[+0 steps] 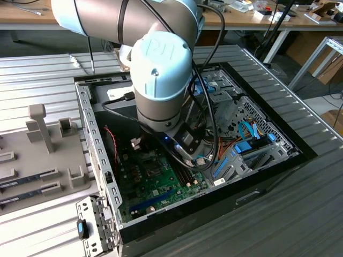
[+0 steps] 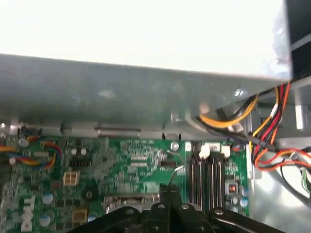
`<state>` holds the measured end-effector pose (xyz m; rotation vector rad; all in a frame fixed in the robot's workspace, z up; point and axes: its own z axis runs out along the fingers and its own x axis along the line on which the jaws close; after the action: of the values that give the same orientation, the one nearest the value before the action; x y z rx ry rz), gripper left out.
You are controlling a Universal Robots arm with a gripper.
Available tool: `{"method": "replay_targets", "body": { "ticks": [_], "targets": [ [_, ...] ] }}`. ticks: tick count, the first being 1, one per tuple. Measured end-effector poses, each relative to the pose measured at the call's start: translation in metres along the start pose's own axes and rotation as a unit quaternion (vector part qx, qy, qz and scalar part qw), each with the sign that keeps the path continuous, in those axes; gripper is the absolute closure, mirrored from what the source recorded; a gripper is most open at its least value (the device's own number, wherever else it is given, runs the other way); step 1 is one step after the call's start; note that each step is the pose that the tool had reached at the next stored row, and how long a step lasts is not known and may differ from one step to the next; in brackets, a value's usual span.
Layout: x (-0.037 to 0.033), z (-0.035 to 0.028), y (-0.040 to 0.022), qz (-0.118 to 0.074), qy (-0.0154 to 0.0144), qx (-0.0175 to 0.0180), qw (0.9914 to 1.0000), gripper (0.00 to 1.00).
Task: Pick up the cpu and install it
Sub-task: 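Close the cpu cover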
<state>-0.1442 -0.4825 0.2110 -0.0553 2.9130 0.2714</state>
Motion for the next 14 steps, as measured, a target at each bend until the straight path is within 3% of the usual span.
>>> {"method": "replay_targets", "body": {
  "ticks": [2,4,5,6,8,12,13,14],
  "targets": [
    [0.0000,0.0000,-0.0001,0.006,-0.0017,-0.0290,0.99956,0.89],
    [0.0000,-0.0001,-0.0001,0.010,-0.0027,-0.0483,0.99878,0.89],
    [0.0000,-0.0001,-0.0001,0.014,-0.0037,-0.0645,0.99781,0.89],
    [-0.0004,0.0000,-0.0001,0.018,-0.0048,-0.0837,0.99632,0.89],
    [-0.0023,0.0005,-0.0002,0.025,-0.0058,-0.1176,0.99272,0.89],
    [-0.0052,0.0010,-0.0004,0.034,-0.0064,-0.1538,0.98751,0.89],
    [-0.0064,0.0013,-0.0004,0.036,-0.0067,-0.1663,0.98538,0.89],
    [-0.0073,0.0015,-0.0005,0.039,-0.0067,-0.1754,0.98372,0.89]
  ]
}}
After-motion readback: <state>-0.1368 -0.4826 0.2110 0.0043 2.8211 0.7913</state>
